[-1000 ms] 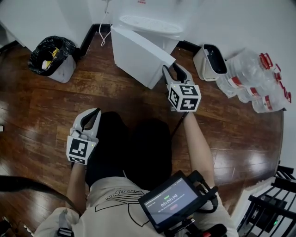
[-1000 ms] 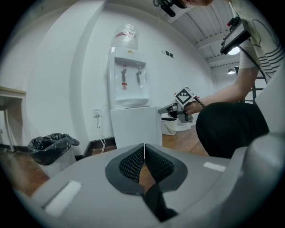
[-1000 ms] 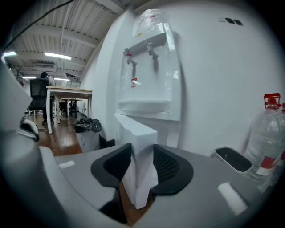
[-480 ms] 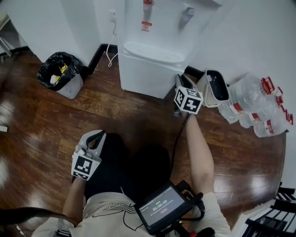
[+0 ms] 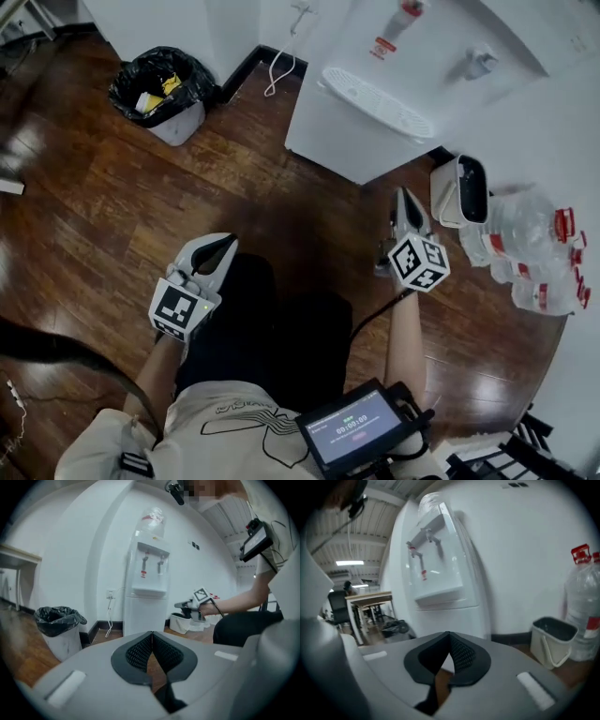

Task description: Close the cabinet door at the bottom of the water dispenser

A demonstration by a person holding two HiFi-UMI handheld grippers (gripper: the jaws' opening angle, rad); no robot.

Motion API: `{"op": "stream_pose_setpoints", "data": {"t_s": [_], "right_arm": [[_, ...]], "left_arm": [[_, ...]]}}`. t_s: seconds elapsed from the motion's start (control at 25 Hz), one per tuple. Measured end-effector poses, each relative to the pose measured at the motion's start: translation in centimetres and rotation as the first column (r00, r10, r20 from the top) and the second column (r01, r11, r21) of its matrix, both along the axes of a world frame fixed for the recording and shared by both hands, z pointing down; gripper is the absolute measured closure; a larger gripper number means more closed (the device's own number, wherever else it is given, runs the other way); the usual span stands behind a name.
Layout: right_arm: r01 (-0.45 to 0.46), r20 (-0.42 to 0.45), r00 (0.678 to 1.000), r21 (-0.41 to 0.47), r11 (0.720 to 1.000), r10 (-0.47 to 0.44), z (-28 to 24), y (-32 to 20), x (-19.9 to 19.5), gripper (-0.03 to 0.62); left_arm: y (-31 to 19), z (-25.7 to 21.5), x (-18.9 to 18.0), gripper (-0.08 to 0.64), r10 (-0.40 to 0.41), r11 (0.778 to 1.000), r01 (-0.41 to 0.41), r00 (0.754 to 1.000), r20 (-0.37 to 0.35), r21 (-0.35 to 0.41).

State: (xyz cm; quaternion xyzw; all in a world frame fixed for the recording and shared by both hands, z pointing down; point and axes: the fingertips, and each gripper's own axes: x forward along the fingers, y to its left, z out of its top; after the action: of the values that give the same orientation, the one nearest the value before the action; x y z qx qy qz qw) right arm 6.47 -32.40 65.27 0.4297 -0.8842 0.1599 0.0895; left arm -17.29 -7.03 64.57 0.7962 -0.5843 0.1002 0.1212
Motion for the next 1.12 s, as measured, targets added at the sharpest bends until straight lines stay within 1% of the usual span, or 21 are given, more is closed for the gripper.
{"op": "stream_pose_setpoints", "data": {"t_s": [0.04,0.12,0.2,0.24,0.32,0.4,0.48,0.56,0.64,0.68,0.76,0.84,0.92,1.0,1.04,1.12], "right_arm": [[0.060,0.010,0.998,-0.043,0.997,-0.059,-0.5,3.6,0.3,0.592],[0.142,-0.011,0.989,-0.138,0.980,-0.145,-2.2,10.7,1.0,0.592],[0.196,-0.058,0.975,-0.222,0.955,-0.214,-5.1,17.2,0.5,0.592],[0.208,-0.092,0.967,-0.249,0.946,-0.237,-6.6,20.3,0.4,0.592],[0.184,-0.147,0.962,-0.276,0.943,-0.231,-10.6,24.8,0.5,0.591],[0.149,-0.141,0.971,-0.282,0.948,-0.195,-16.0,27.7,-0.2,0.591],[0.137,-0.122,0.977,-0.277,0.951,-0.176,-22.1,29.7,-1.5,0.591],[0.118,-0.119,0.981,-0.273,0.955,-0.155,-28.4,30.7,-2.5,0.591],[0.084,-0.113,0.987,-0.245,0.966,-0.115,-35.4,30.9,-3.6,0.591],[0.071,-0.106,0.990,-0.217,0.974,-0.096,-38.8,31.1,-4.3,0.591],[0.046,-0.110,0.992,-0.143,0.989,-0.062,-44.3,31.1,-5.2,0.591],[0.021,-0.117,0.993,-0.059,0.998,-0.028,-48.6,30.4,-5.2,0.591],[0.008,-0.075,0.997,0.029,1.000,-0.006,-52.7,29.9,-5.0,0.591],[-0.001,-0.020,1.000,0.116,0.993,0.003,-55.8,29.4,-4.7,0.591],[-0.008,0.002,1.000,0.141,0.990,0.008,-56.7,29.1,-4.6,0.591],[-0.026,0.037,0.999,0.143,0.989,0.021,-57.4,29.4,-4.3,0.591]], "left_arm": [[0.6,-1.4,0.2,0.540,-0.012,1.000,0.011,0.999,-0.040,-0.018],[2.1,-5.0,1.1,0.540,-0.005,0.998,0.000,0.996,-0.088,-0.056],[3.4,-9.2,2.7,0.540,0.049,0.995,-0.058,0.993,-0.109,-0.076],[4.1,-11.3,3.7,0.540,0.081,0.992,-0.091,0.989,-0.122,-0.082],[5.1,-15.3,5.3,0.540,0.112,0.987,-0.130,0.977,-0.184,-0.092],[5.2,-20.2,6.0,0.540,0.124,0.985,-0.148,0.964,-0.235,-0.088],[5.3,-25.4,6.1,0.540,0.160,0.978,-0.185,0.960,-0.231,-0.092],[5.4,-31.1,6.3,0.540,0.211,0.968,-0.236,0.953,-0.219,-0.092],[5.3,-37.5,6.0,0.540,0.259,0.959,-0.277,0.941,-0.217,-0.058],[5.2,-40.6,5.8,0.540,0.279,0.956,-0.293,0.938,-0.207,-0.036],[4.8,-45.7,5.3,0.540,0.301,0.953,-0.304,0.940,-0.160,0.004],[3.8,-50.3,5.1,0.540,0.284,0.958,-0.279,0.952,-0.115,0.062],[2.8,-55.0,5.2,0.540,0.252,0.961,-0.236,0.962,-0.108,0.142],[2.2,-58.4,5.7,0.540,0.215,0.959,-0.188,0.970,-0.114,0.212],[2.2,-59.0,6.2,0.540,0.197,0.959,-0.168,0.974,-0.112,0.227],[3.2,-59.2,7.5,0.540,0.168,0.966,-0.142,0.980,-0.105,0.214]]}}
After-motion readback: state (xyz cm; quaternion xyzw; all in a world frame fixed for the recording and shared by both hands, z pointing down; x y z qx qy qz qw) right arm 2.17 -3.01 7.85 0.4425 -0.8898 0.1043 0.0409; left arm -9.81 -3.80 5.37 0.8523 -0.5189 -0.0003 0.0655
